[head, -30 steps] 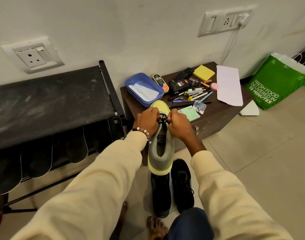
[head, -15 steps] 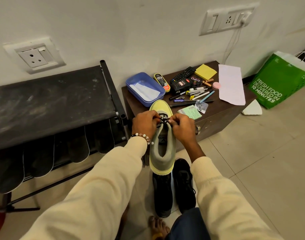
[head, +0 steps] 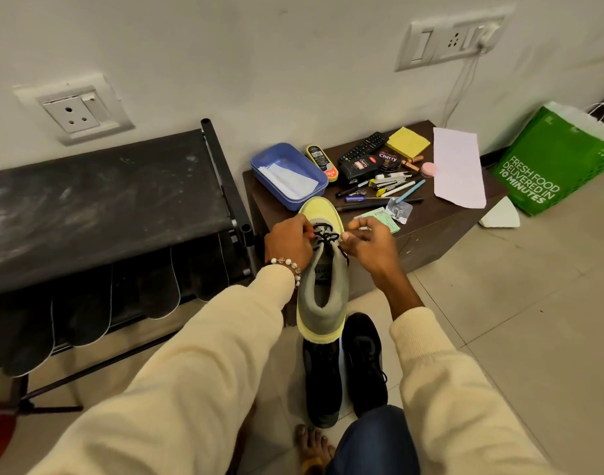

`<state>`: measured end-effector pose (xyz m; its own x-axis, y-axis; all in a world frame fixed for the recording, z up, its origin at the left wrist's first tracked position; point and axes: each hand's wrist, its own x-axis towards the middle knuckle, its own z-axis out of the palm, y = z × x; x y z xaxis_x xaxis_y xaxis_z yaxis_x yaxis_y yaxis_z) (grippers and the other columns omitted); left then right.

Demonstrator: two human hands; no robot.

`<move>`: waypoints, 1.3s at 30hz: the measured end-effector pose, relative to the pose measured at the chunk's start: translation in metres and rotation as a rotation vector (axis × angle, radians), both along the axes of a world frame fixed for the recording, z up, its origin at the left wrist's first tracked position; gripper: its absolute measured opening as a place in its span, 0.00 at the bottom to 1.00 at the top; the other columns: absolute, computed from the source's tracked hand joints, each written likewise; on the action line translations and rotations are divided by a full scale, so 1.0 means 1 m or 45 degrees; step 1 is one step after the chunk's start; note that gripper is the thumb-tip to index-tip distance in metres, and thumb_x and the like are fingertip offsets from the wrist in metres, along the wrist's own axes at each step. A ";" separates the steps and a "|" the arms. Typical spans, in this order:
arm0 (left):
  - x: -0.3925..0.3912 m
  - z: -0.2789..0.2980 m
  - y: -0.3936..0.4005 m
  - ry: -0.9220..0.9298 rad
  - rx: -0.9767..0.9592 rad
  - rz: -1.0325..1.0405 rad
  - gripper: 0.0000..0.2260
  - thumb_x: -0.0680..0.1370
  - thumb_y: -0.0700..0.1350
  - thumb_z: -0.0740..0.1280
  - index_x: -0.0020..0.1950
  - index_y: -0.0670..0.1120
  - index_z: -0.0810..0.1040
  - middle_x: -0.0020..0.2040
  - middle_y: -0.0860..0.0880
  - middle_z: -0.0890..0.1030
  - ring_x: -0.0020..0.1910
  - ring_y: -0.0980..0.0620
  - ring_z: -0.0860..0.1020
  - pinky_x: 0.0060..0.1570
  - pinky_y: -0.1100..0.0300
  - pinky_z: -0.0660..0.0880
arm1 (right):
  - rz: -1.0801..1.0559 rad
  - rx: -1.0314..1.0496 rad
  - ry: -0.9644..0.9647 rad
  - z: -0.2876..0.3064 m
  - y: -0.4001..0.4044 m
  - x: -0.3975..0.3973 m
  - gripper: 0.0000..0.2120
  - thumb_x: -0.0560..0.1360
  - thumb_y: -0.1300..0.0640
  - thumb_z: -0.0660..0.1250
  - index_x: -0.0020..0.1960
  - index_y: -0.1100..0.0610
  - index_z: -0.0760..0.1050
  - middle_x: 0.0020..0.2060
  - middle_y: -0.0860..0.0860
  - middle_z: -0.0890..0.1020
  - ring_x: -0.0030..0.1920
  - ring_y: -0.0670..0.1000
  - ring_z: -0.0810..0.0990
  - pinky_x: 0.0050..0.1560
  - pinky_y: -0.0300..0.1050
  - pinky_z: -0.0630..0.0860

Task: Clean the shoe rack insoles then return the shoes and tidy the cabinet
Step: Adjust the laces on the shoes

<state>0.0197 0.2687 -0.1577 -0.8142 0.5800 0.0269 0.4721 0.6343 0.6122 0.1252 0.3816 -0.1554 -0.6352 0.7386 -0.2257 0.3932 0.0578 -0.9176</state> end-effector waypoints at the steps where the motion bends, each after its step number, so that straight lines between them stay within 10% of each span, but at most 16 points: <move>1: 0.001 0.000 -0.004 -0.065 0.058 0.049 0.04 0.77 0.40 0.66 0.51 0.46 0.79 0.48 0.48 0.83 0.49 0.47 0.80 0.52 0.56 0.75 | -0.011 -0.056 0.052 -0.002 0.000 0.005 0.05 0.74 0.65 0.69 0.47 0.56 0.76 0.45 0.56 0.83 0.48 0.56 0.83 0.54 0.58 0.79; 7: 0.014 0.001 -0.017 -0.235 0.190 0.049 0.04 0.76 0.41 0.70 0.49 0.47 0.84 0.46 0.49 0.84 0.41 0.58 0.74 0.49 0.70 0.66 | 0.082 0.061 0.044 -0.006 -0.010 0.009 0.09 0.74 0.64 0.68 0.49 0.52 0.82 0.45 0.50 0.84 0.49 0.50 0.82 0.56 0.55 0.79; 21: 0.013 0.003 -0.010 0.074 0.079 -0.054 0.07 0.77 0.39 0.65 0.51 0.48 0.80 0.48 0.50 0.83 0.50 0.48 0.79 0.47 0.56 0.70 | 0.284 0.459 -0.246 -0.001 -0.003 -0.005 0.06 0.78 0.59 0.62 0.44 0.53 0.74 0.40 0.50 0.79 0.47 0.53 0.77 0.48 0.47 0.73; 39: 0.004 -0.001 -0.010 -0.206 0.122 0.019 0.06 0.77 0.46 0.68 0.51 0.46 0.81 0.47 0.46 0.83 0.47 0.47 0.79 0.47 0.60 0.72 | 0.078 0.180 -0.084 -0.010 -0.005 0.002 0.05 0.77 0.56 0.65 0.44 0.49 0.77 0.41 0.47 0.83 0.46 0.49 0.81 0.51 0.50 0.78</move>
